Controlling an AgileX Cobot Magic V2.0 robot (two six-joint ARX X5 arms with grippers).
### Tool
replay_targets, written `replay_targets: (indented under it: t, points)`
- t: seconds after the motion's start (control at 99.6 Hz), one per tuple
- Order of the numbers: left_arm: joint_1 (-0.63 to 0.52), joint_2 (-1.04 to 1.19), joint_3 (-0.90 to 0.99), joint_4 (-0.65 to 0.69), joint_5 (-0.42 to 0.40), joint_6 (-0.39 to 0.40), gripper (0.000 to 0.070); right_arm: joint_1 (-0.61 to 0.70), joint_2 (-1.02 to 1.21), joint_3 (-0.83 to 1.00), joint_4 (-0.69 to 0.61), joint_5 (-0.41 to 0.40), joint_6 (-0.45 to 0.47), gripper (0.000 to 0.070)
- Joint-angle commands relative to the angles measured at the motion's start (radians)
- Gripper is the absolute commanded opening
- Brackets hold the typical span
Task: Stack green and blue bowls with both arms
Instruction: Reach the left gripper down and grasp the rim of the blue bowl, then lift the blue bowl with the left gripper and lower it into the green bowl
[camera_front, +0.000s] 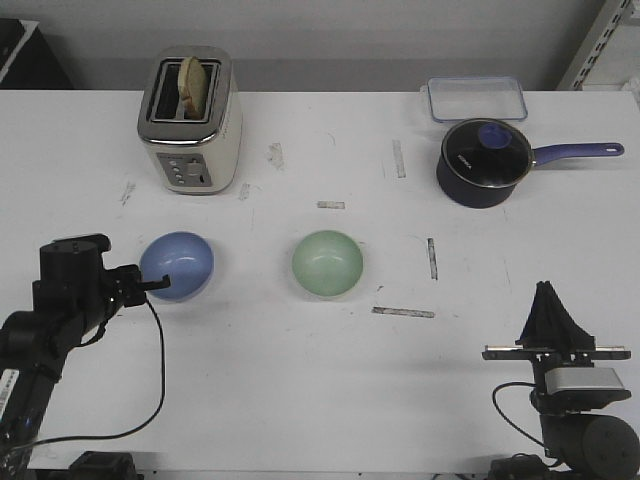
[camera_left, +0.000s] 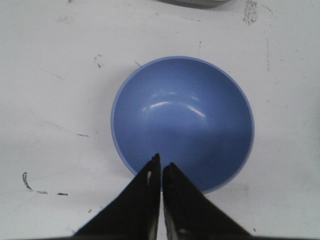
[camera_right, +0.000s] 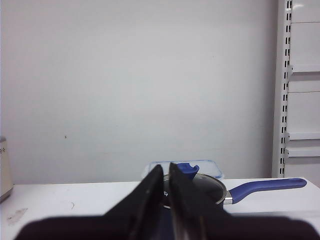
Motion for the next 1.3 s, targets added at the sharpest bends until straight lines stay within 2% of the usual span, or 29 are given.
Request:
replay_targets:
  t: [0.0,0.05,0.11,0.161,0.211,0.422,0.613,0.673,0.703,0.824,0.914,0.964,1.175,1.286]
  points:
    - [0.020,0.053,0.056,-0.038,0.024,-0.030,0.0077,0.001,-0.002,0.003,0.010,0.003,-0.005,0.0009]
    - [0.036,0.084,0.079,-0.063,0.038,-0.030,0.0182,0.001,-0.002,0.003,0.010,0.003,-0.005,0.0009]
    - [0.061,0.128,0.109,-0.085,0.056,-0.029,0.0352,0.001,-0.002,0.003,0.010,0.003,-0.005,0.0009]
    - [0.082,0.161,0.128,-0.096,0.061,-0.024,0.0444,0.001,-0.002,0.003,0.010,0.003,-0.005,0.0009]
    - [0.103,0.195,0.146,-0.105,0.064,-0.021,0.0491,0.001,-0.002,0.003,0.010,0.003,-0.005,0.0009]
    - [0.158,0.340,0.174,-0.126,0.137,-0.011,0.0489,0.001,-0.002,0.003,0.010,0.003,-0.005,0.0009]
    - [0.166,0.466,0.174,-0.105,0.139,-0.009,0.0487,0.001,-0.002,0.003,0.010,0.003,-0.005,0.0009]
    - [0.166,0.504,0.174,-0.093,0.139,0.000,0.0468,0.001,-0.002,0.003,0.010,0.003,-0.005,0.0009]
    - [0.166,0.522,0.174,-0.087,0.139,0.005,0.0429,0.001,-0.002,0.003,0.010,0.003,-0.005,0.0009]
    - [0.166,0.573,0.174,-0.055,0.138,0.026,0.0142,0.001,-0.002,0.003,0.010,0.003,-0.005,0.0009]
    - [0.165,0.578,0.174,-0.040,0.138,0.027,0.0007,0.001,-0.002,0.003,0.010,0.003,-0.005,0.0009]
    - [0.164,0.578,0.174,-0.032,0.138,0.027,0.0000,0.001,-0.002,0.003,0.010,0.003,-0.005,0.0009]
    - [0.150,0.578,0.272,-0.143,0.140,0.019,0.0000,0.001,-0.002,0.003,0.010,0.003,-0.005,0.0009]
    - [0.130,0.578,0.359,-0.212,0.183,0.010,0.0000,0.001,-0.002,0.003,0.010,0.003,-0.005,0.0009]
